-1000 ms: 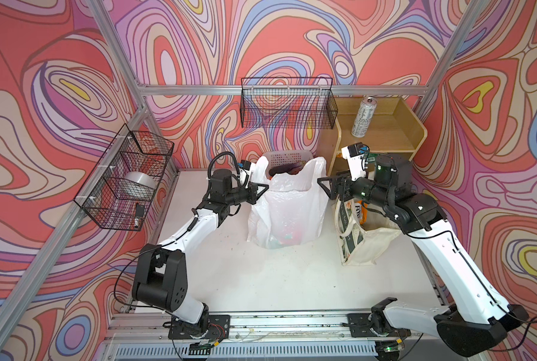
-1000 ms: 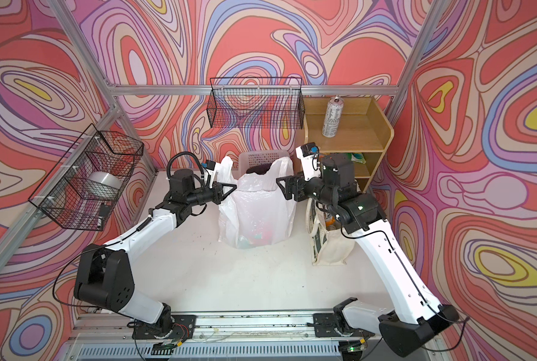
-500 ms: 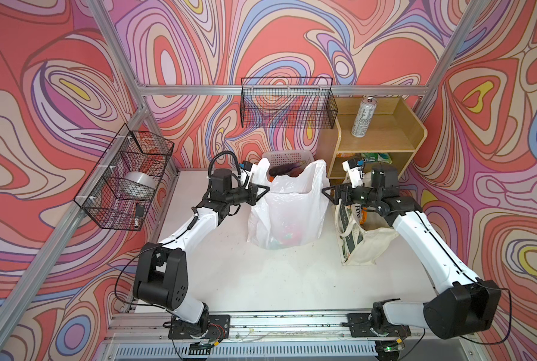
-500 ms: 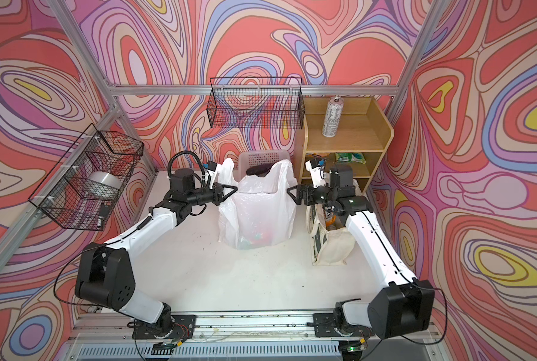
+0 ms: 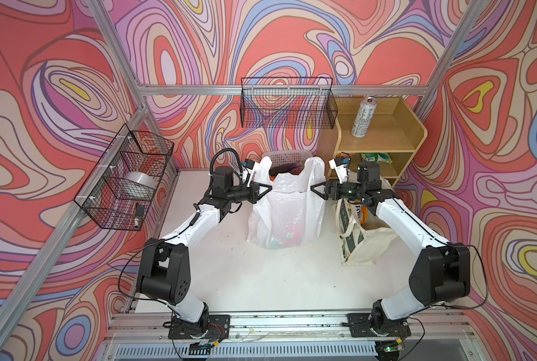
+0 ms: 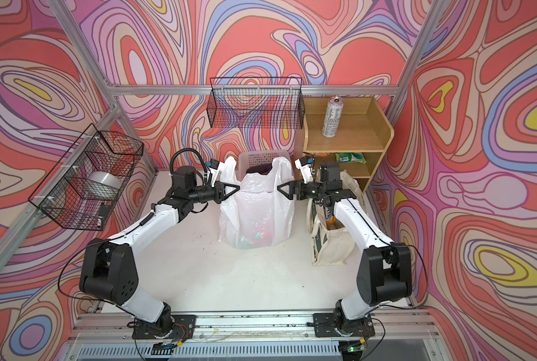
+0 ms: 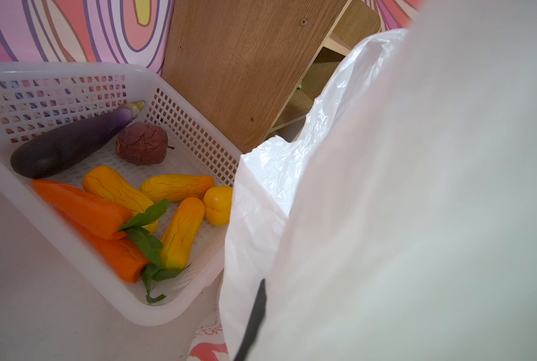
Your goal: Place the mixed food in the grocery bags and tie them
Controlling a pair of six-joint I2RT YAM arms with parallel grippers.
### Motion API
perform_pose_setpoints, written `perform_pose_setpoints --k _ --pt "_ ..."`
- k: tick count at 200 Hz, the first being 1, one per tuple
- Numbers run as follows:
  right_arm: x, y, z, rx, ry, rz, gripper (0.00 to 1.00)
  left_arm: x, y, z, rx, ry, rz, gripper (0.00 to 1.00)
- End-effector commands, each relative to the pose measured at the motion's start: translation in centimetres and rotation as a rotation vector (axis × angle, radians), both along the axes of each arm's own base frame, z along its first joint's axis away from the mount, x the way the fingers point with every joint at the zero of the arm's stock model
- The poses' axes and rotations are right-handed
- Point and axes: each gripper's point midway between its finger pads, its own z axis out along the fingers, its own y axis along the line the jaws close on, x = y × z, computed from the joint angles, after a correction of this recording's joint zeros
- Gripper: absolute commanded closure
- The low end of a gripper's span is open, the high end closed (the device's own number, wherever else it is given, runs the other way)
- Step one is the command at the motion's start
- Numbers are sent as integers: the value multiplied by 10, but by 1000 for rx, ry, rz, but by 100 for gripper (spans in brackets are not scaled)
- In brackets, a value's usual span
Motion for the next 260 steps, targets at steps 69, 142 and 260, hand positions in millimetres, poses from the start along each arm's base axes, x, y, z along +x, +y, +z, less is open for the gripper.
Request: perform_pose_setpoints --k 69,142,260 --pt "13 46 15 117 -72 72 10 3 -20 -13 -35 60 -47 100" --pt "4 68 12 118 -101 84 7 -3 -31 -30 -39 96 -66 100" --pt "-16 76 31 155 -153 109 3 -5 -31 -29 -34 101 -74 100"
